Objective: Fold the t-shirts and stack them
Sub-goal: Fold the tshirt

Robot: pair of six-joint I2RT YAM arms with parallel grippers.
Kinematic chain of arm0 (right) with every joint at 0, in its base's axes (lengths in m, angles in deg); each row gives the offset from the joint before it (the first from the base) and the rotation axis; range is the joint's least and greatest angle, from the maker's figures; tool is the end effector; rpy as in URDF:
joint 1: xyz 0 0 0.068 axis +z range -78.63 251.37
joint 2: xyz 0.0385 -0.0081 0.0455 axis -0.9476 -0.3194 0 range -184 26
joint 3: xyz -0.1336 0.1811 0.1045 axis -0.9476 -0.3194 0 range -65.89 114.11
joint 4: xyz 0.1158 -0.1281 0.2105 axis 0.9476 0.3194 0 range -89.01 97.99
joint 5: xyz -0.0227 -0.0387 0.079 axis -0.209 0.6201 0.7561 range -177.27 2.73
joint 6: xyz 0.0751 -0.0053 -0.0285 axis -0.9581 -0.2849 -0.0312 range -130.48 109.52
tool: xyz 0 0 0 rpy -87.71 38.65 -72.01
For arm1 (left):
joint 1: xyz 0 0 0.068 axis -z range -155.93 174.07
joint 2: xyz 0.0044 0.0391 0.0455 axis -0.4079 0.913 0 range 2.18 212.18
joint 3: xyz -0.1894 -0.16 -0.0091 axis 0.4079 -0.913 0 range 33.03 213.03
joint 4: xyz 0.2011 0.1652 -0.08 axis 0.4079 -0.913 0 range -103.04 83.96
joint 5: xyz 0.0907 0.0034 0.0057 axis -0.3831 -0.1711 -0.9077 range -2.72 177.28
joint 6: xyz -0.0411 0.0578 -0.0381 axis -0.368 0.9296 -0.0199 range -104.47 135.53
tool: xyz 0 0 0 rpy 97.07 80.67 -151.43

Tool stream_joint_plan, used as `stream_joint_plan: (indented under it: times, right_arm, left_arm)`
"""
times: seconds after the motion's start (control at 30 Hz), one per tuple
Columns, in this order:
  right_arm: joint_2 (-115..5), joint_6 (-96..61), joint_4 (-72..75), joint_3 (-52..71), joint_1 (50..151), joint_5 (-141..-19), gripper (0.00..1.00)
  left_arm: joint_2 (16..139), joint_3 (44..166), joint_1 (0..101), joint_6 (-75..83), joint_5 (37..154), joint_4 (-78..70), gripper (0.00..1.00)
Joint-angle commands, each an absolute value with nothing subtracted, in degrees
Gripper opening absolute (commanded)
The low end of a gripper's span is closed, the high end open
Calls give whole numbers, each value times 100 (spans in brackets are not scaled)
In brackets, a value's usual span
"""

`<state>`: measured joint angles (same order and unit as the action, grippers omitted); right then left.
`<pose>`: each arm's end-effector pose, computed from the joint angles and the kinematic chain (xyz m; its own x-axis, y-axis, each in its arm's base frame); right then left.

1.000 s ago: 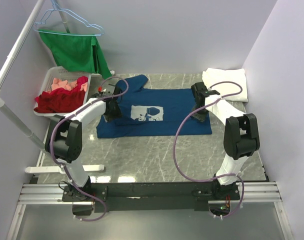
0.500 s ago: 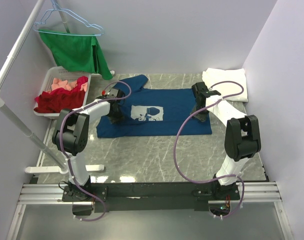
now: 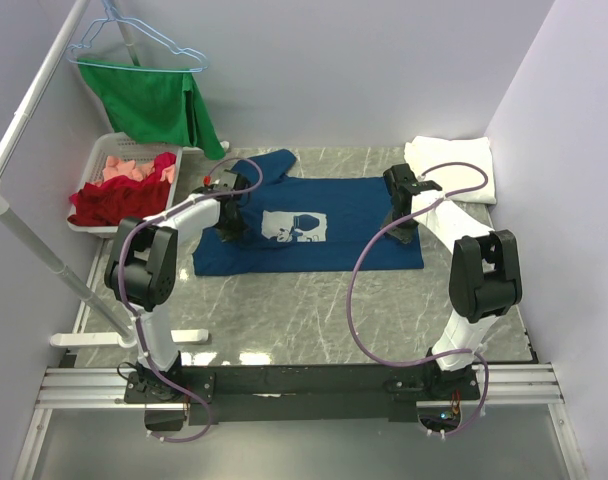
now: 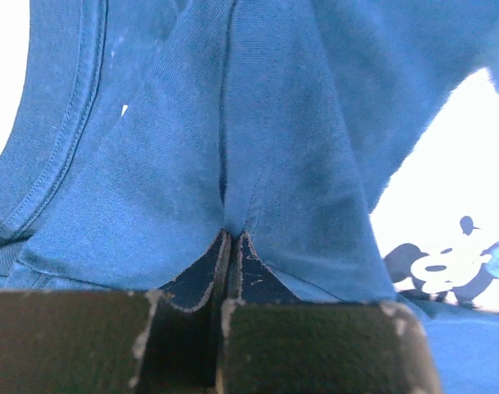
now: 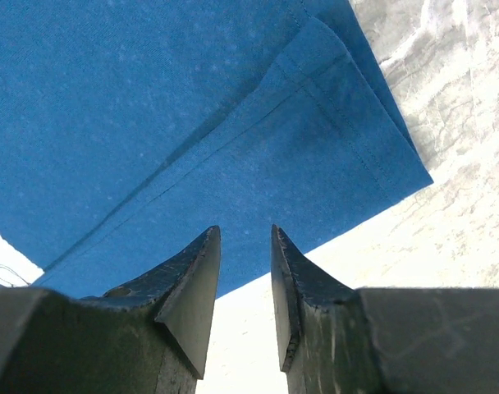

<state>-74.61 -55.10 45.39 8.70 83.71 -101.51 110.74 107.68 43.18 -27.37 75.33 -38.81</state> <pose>0.3631 0.0620 0.1560 -0.7441 0.5341 -0.4013 0.5564 0.8280 0.0703 0.3813 -0.1169 0.1157 -0.8010 -0.4272 -0.4194 -0.4126 0.9015 -0.1303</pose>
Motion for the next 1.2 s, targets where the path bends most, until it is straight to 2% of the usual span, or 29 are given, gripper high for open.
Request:
stream_joint_plan:
  times: [0.0,0.23,0.67,0.7,0.77,0.83,0.87,0.93,0.97,1.03,1.07,1.17]
  right_arm:
    - [-7261,-5627,4599,856,8350,-10326,38]
    - [-7287,-5645,4617,864,8359,-10353,37]
    - [-7252,-5610,4784,987,8350,-10493,37]
    - [-7243,-5610,4801,987,8350,-10502,37]
    - [-7217,-5618,4801,970,8350,-10511,37]
    - [-7200,-5627,4793,935,8350,-10494,37]
    - [-7199,-5636,4801,926,8350,-10493,37]
    - [-7191,-5653,4784,882,8350,-10476,36]
    - [-7182,-5662,4775,873,8350,-10458,36]
    - [-7164,-5689,4758,821,8359,-10441,36]
    - [-7138,-5689,4749,803,8350,-10432,36]
    - [-7103,-5706,4722,759,8359,-10414,36]
  left_arm:
    - [10888,11239,4332,-2736,7374,-4075,1]
    - [10976,11819,4402,-2596,7479,-4111,1]
    - [12153,12918,4525,-2174,7875,-3760,1]
    - [12189,12971,4525,-2104,7875,-3715,3]
    - [12242,13015,4525,-2060,7770,-3558,15]
    - [12163,12989,4525,-2007,7682,-3391,22]
    - [12119,12963,4525,-1989,7630,-3311,32]
    - [11971,12857,4525,-1937,7533,-3083,43]
    - [11917,12822,4525,-1928,7419,-3021,51]
    - [11760,12682,4525,-1875,7374,-2881,57]
    - [11706,12559,4525,-1858,7357,-2828,64]
    - [11539,12357,4525,-1831,7295,-2844,68]
